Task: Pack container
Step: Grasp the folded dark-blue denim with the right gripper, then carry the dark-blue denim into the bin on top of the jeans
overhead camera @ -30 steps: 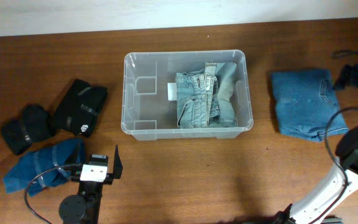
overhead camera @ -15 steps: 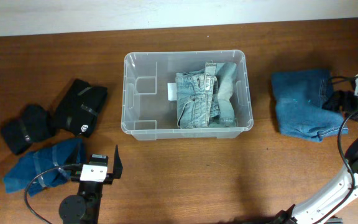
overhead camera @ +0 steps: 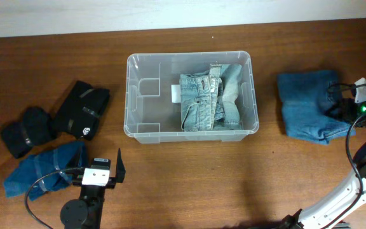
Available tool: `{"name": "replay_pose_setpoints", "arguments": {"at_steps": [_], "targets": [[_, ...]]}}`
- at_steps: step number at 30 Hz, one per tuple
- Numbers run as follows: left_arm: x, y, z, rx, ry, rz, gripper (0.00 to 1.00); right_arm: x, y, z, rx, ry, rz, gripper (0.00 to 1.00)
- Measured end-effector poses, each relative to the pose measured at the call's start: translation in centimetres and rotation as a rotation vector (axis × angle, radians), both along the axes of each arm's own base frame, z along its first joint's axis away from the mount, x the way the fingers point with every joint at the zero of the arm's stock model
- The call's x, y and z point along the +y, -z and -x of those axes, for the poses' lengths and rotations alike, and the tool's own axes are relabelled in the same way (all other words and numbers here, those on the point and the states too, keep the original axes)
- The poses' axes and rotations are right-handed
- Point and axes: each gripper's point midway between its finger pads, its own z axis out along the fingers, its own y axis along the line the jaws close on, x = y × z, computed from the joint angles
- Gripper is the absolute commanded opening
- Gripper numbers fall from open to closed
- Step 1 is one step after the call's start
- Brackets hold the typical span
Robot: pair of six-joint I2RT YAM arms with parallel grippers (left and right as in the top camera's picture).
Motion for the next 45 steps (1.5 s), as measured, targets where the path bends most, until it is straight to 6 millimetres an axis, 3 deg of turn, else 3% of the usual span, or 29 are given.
{"name": "replay_pose_setpoints", "arguments": {"at_steps": [9,14,19,26,29,30,35,40,45], "targets": [[0.0,0.0,0.0,0.000,0.000,0.000,0.99,1.4,-0.8,0.2,0.041,0.121,-0.118,0.04],[0.0,0.0,0.0,0.000,0.000,0.000,0.99,3.8,-3.2,0.5,0.129,0.158,-0.247,0.04],[0.0,0.0,0.0,0.000,0.000,0.000,0.99,7.1,-11.0,-1.6,0.091,0.097,-0.350,0.04],[0.0,0.0,0.0,0.000,0.000,0.000,0.99,11.2,-20.0,-4.7,-0.041,-0.003,-0.283,0.04],[0.0,0.0,0.0,0.000,0.000,0.000,0.99,14.6,-25.0,-6.3,-0.148,-0.041,-0.238,0.04],[0.0,0.0,0.0,0.000,0.000,0.000,0.99,15.1,-25.8,-6.4,-0.165,-0.044,-0.235,0.04],[0.0,0.0,0.0,0.000,0.000,0.000,0.99,20.7,-33.6,-6.8,-0.315,-0.037,-0.231,0.04],[0.0,0.0,0.0,0.000,0.000,0.000,0.99,25.7,-38.4,-4.9,-0.344,0.062,-0.257,0.04],[0.0,0.0,0.0,0.000,0.000,0.000,0.99,30.0,-38.8,-3.9,-0.288,0.147,-0.255,0.04]]}}
